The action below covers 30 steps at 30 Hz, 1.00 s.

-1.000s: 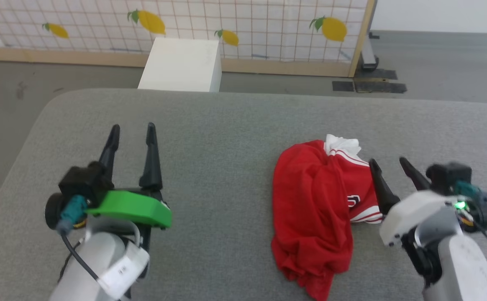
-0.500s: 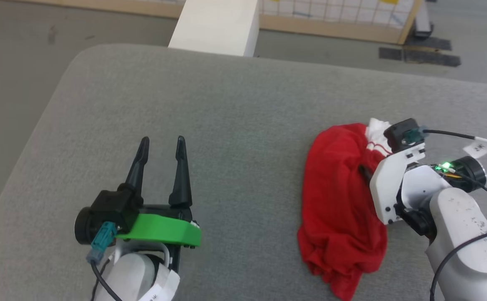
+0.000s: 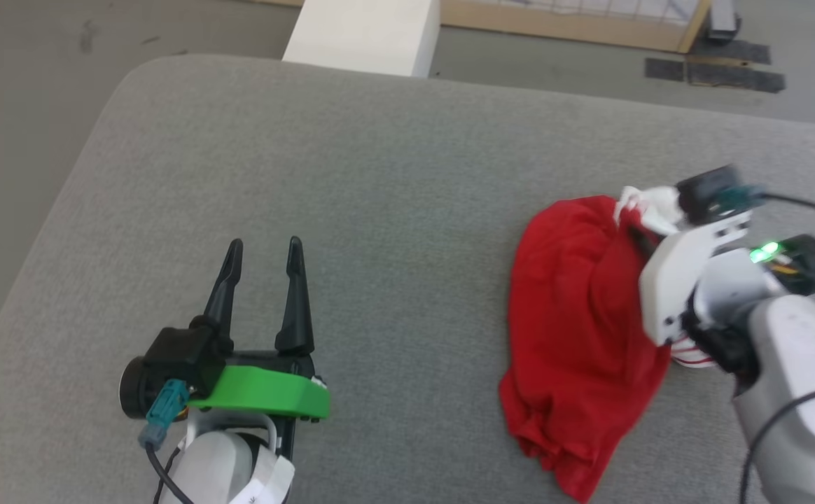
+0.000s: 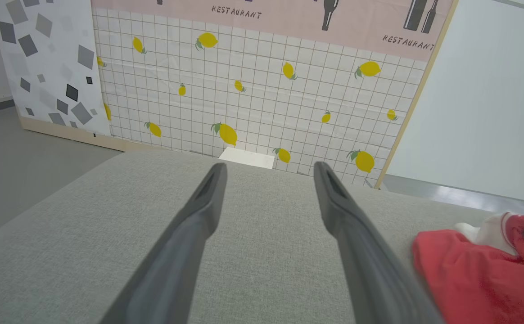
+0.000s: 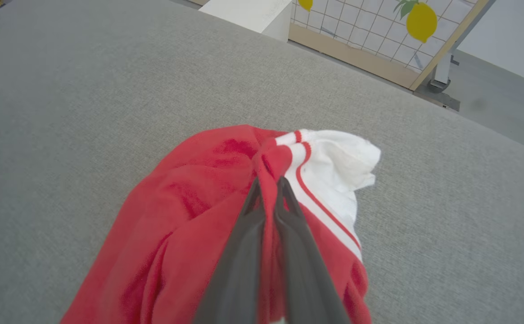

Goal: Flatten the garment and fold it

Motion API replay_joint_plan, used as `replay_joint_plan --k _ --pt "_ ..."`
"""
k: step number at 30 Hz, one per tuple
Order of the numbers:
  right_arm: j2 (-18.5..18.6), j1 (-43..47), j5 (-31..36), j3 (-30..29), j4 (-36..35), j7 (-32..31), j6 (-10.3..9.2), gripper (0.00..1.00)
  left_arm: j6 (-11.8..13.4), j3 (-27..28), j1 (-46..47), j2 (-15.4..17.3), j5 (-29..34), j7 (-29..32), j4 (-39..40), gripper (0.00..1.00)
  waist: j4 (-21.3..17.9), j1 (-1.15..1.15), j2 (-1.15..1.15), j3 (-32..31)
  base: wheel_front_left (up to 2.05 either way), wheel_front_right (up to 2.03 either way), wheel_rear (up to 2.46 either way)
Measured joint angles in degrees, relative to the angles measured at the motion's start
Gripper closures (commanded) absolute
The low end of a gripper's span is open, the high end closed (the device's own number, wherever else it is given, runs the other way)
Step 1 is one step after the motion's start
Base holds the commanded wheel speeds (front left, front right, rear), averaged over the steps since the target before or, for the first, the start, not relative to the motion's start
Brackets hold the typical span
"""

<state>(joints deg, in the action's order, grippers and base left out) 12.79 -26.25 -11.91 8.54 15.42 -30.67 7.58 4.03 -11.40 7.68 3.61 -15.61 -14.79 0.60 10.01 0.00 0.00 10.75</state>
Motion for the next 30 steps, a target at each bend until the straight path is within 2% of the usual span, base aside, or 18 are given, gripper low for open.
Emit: replay_joint_plan --k 5,10,13,16,17,18,19,22,25,30 --pt "-2.11 4.61 -0.81 -11.34 -6.84 2.61 0.00 1.00 -1.24 0.97 -0.82 -0.21 -0.01 0.00 -0.62 0.00 -2.21 0.00 0.00 -1.81 0.00 0.00 0.00" --pt "-6.57 17.33 0.66 -25.02 -11.39 2.34 0.00 1.00 -2.04 1.00 -0.96 -0.41 -0.10 0.00 -1.60 0.00 -4.25 0.00 0.00 -3.63 0.00 0.00 0.00" --pt "-8.81 24.51 1.04 -29.13 -11.59 1.15 0.00 1.00 -2.46 0.89 -1.22 -0.47 -0.37 0.00 -2.25 0.00 -5.25 0.00 0.00 -4.39 0.00 0.00 0.00" --pt "-9.60 29.36 0.34 -30.21 -9.88 -0.15 0.00 1.00 -2.66 0.71 -1.58 -0.53 -0.70 0.00 -3.14 0.00 -6.01 0.00 0.00 -4.97 0.00 0.00 0.00" --pt "-9.76 30.33 -0.20 -30.16 -9.18 -0.12 0.00 0.88 -2.69 0.67 -1.76 -0.53 -0.87 0.00 -3.33 0.00 -6.25 0.00 0.00 -5.11 0.00 0.00 0.00" --pt "-9.73 30.81 -0.86 -29.78 -8.62 0.19 0.00 0.64 -2.70 0.56 -1.88 -0.54 -0.94 0.00 -3.54 0.00 -6.42 0.00 0.00 -5.23 0.00 0.00 0.00" --pt "-9.73 30.98 -2.43 -29.51 -7.97 1.21 0.00 0.00 -2.69 0.47 -2.11 -0.55 -1.26 0.00 -3.80 0.00 -6.63 0.00 0.00 -5.36 0.00 0.00 0.00" --pt "-9.92 30.62 -6.31 -29.69 -6.92 5.42 0.00 0.00 -2.70 0.30 -2.79 -0.57 -2.19 0.00 -4.76 0.00 -7.30 0.00 0.00 -5.82 0.00 0.00 0.00" --pt "-9.95 28.52 -10.27 -31.77 -6.77 10.50 -0.01 0.00 -2.69 -0.80 -2.94 -0.57 -5.75 0.13 -6.36 0.00 -8.05 0.00 0.00 -6.49 0.00 0.00 0.00" --pt "-9.94 24.90 -9.84 -35.32 -8.29 15.84 -0.01 0.00 -2.97 -5.78 1.49 -0.56 -12.43 4.67 -9.31 0.00 -10.06 0.00 0.00 -7.35 0.00 0.00 0.00"
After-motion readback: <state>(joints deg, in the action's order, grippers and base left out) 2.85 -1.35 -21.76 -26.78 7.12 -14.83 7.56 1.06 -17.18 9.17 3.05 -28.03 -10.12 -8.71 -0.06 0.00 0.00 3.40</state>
